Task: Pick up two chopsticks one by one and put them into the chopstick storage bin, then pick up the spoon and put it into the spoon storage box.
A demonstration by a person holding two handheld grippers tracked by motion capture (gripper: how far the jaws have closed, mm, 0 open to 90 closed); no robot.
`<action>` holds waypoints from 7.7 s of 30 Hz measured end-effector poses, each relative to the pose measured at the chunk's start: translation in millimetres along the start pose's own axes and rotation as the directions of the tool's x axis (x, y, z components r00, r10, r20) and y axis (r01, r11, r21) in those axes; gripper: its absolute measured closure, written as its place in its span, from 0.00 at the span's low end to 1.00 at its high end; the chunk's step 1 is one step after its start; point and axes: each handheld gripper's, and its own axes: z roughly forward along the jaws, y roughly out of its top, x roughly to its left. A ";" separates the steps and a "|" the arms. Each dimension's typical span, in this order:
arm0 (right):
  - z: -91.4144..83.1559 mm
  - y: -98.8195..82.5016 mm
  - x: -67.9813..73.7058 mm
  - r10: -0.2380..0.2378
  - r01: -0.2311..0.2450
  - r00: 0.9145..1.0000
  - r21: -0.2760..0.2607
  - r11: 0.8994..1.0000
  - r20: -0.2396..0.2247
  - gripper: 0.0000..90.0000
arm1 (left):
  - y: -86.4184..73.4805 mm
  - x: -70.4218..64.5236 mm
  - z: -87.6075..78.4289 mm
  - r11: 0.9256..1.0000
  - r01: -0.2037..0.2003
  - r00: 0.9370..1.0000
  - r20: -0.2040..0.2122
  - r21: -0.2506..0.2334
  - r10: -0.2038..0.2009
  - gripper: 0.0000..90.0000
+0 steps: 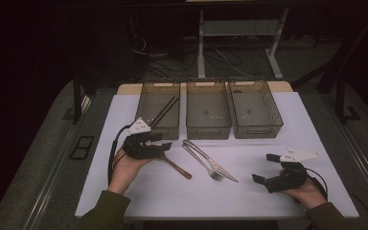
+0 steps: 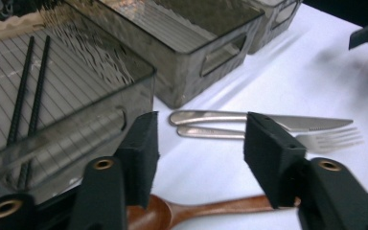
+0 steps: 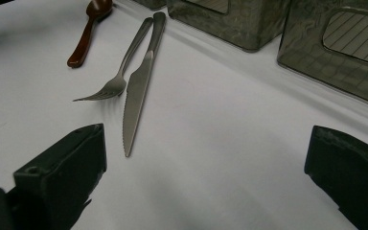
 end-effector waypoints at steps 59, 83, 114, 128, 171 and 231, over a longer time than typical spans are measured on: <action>2.7 0.1 0.6 -0.007 0.007 1.000 0.010 1.000 0.003 0.00 | -41.2 -40.9 67.4 0.976 -0.126 0.985 0.140 0.180 0.101 0.98; 1.9 0.3 0.3 -0.007 0.007 1.000 0.005 1.000 -0.004 0.00 | -23.2 -17.2 48.2 0.988 -0.074 0.994 0.084 0.133 0.064 0.78; 3.2 0.2 -0.2 -0.008 0.008 1.000 0.009 1.000 -0.003 0.00 | -43.6 51.0 25.0 0.980 0.028 0.996 -0.091 0.195 -0.011 0.39; 2.7 0.3 0.0 -0.006 0.006 1.000 0.009 1.000 -0.005 0.00 | -46.8 51.3 26.2 0.975 -0.002 0.997 -0.075 0.224 0.019 0.40; 2.6 0.2 0.3 -0.010 0.010 1.000 0.011 1.000 -0.007 0.00 | -52.5 46.8 14.1 0.950 -0.189 0.982 0.072 0.250 0.176 0.81; 13.0 -3.4 5.9 -0.011 0.010 1.000 0.066 0.998 0.020 0.00 | -4.6 20.5 -7.7 1.000 0.012 0.998 0.067 -0.009 -0.011 0.88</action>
